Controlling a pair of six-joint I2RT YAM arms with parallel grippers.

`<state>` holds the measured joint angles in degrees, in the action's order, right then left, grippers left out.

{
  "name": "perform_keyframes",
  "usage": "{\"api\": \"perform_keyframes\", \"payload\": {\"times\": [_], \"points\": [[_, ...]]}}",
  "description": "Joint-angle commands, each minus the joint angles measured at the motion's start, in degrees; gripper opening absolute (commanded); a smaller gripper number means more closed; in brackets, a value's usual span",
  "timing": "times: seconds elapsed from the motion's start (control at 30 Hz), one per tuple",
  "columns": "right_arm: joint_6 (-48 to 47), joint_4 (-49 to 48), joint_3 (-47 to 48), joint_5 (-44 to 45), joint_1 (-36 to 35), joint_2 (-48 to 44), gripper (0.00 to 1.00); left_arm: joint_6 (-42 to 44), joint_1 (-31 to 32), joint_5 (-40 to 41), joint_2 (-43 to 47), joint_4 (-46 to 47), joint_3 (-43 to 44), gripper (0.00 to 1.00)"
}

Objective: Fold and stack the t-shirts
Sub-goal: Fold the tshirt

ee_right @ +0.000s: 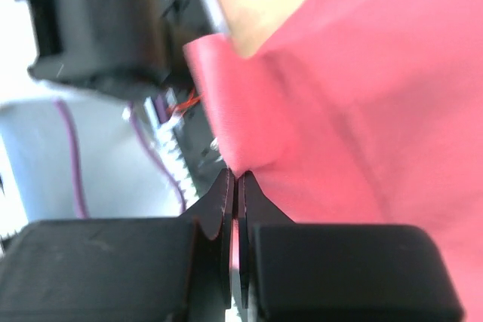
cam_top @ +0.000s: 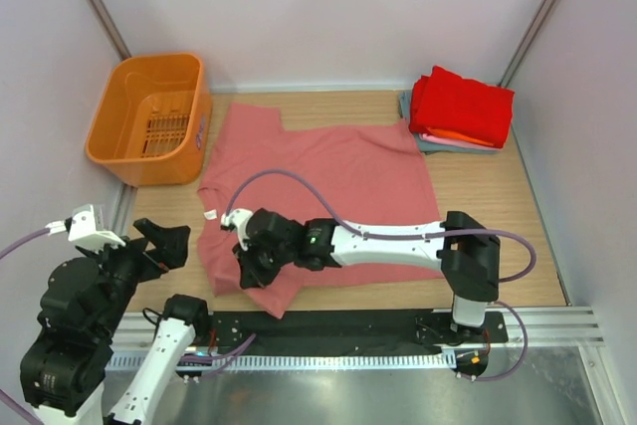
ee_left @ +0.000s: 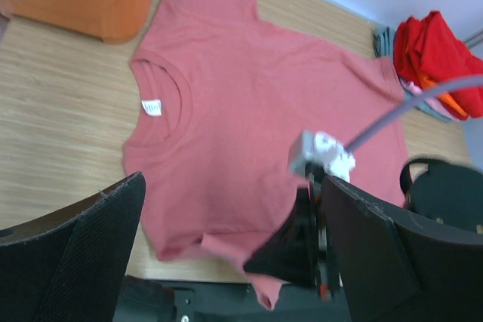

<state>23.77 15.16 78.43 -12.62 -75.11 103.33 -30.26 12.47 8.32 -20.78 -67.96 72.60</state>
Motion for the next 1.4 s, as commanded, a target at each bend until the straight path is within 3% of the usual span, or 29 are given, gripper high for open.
{"api": "perform_keyframes", "payload": {"times": [0.0,0.13,0.27,0.5,0.63,0.93,1.23,1.37], "points": [[2.07,-5.39,-1.61,-2.32,4.61,-0.85,0.01,-3.48,0.01,-4.7,-2.95,-4.53,-0.96,1.0],[3.92,-10.05,-4.08,-8.98,8.31,-1.03,0.02,-7.87,-0.08,-12.34,-3.22,-6.21,-6.83,1.0],[2.51,-8.48,-3.81,-12.51,8.93,1.26,0.13,-14.64,-0.08,-19.29,-0.06,-5.51,-11.86,1.0],[6.2,-19.36,-10.93,-16.29,9.72,1.7,0.07,-26.85,-0.08,-25.88,8.02,2.3,-29.25,0.95],[8.04,-22.88,-12.86,-16.91,9.98,0.48,0.07,-33.97,-0.08,-24.58,12.51,7.23,-35.94,0.9],[11.74,-32.47,-15.68,-23.75,10.16,-0.76,0.06,-34.08,-0.08,-20.72,13.13,6.53,-40.43,0.74],[10.51,-33.0,-16.65,-27.02,10.25,-1.38,0.06,-30.91,-0.08,-16.05,11.99,3.1,-39.64,0.7],[10.86,-33.96,-17.17,-27.28,10.34,-1.55,0.06,-30.82,-0.08,-16.14,12.07,3.98,-40.52,0.58]]}}
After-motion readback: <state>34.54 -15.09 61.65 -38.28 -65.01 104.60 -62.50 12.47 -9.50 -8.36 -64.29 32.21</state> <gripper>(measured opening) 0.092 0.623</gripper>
